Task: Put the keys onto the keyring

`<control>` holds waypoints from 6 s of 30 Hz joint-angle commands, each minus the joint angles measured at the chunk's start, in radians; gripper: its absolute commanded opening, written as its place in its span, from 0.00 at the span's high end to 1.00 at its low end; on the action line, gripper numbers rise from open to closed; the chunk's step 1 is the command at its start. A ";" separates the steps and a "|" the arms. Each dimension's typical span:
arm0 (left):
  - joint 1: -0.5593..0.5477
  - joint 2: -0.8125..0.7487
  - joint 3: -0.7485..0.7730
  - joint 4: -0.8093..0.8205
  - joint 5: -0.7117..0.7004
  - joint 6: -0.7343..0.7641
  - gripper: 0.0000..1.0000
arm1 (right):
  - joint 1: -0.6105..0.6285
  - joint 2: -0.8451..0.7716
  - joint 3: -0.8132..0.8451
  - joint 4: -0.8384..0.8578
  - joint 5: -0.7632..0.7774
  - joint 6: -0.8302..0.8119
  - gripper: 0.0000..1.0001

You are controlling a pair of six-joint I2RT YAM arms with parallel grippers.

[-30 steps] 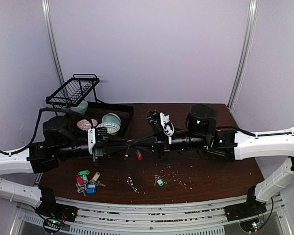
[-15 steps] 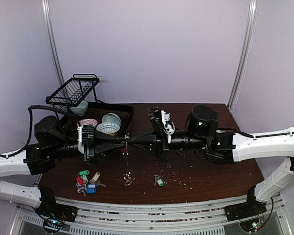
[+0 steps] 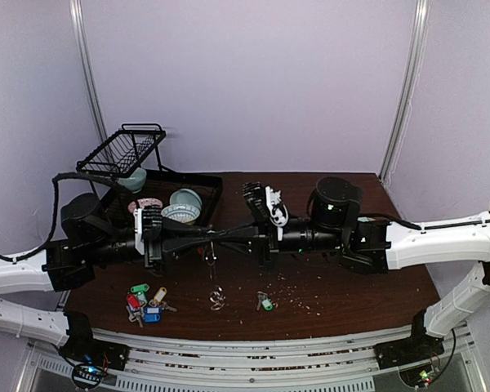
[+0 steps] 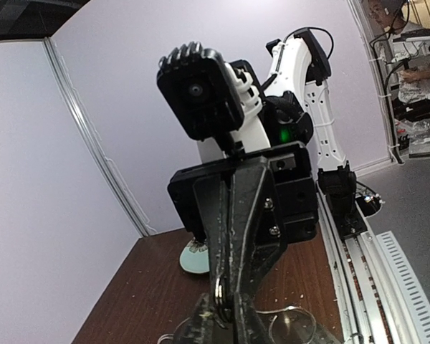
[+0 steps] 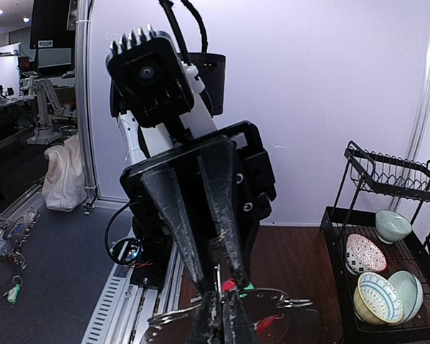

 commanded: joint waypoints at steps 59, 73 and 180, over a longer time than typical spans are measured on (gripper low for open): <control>0.002 0.028 0.032 -0.061 -0.418 0.088 1.00 | -0.233 0.522 0.271 -0.979 0.016 -0.218 0.81; 0.002 0.032 0.034 -0.062 -0.417 0.087 1.00 | -0.233 0.460 0.254 -0.996 0.022 -0.194 1.00; -0.016 0.080 0.167 -0.343 0.192 0.334 1.00 | -0.040 0.187 0.679 -1.290 -0.218 -0.184 1.00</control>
